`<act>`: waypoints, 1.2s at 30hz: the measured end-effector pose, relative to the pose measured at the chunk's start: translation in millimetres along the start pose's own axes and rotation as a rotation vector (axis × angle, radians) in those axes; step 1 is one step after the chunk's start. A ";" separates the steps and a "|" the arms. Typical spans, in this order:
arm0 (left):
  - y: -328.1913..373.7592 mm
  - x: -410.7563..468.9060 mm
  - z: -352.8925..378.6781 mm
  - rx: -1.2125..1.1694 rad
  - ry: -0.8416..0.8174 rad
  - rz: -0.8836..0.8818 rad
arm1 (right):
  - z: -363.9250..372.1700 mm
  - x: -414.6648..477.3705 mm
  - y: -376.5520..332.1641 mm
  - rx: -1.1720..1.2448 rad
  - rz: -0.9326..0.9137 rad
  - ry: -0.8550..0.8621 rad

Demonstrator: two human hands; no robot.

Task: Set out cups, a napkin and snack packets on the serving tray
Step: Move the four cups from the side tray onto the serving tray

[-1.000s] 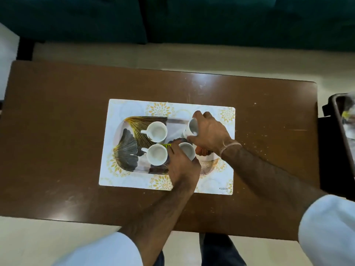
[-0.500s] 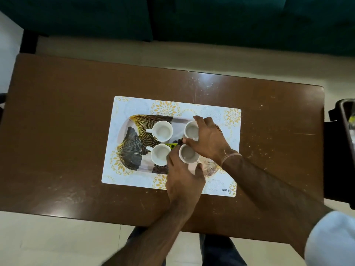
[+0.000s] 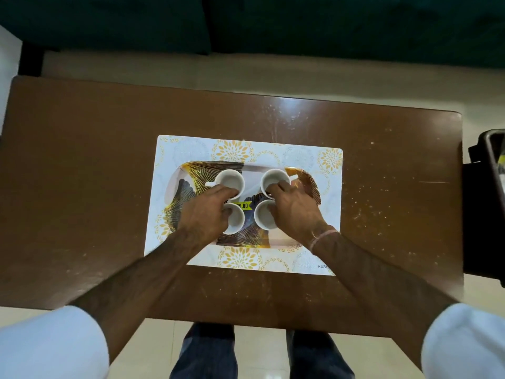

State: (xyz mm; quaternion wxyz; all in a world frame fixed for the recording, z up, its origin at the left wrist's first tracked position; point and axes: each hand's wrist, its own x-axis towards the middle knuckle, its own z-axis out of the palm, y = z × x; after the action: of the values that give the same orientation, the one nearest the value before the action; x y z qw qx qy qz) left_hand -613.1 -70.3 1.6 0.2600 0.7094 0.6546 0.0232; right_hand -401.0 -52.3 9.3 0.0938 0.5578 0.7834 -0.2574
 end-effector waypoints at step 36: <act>138.2 55.4 19.1 -0.346 0.218 0.157 | -20.1 -38.7 76.7 0.395 0.057 0.397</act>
State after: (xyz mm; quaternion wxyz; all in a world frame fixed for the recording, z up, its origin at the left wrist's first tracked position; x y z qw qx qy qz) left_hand -471.3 -25.7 23.2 0.3029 0.6963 0.6080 0.2319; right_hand -313.5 -55.3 20.3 -0.1648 0.6268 0.7050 -0.2882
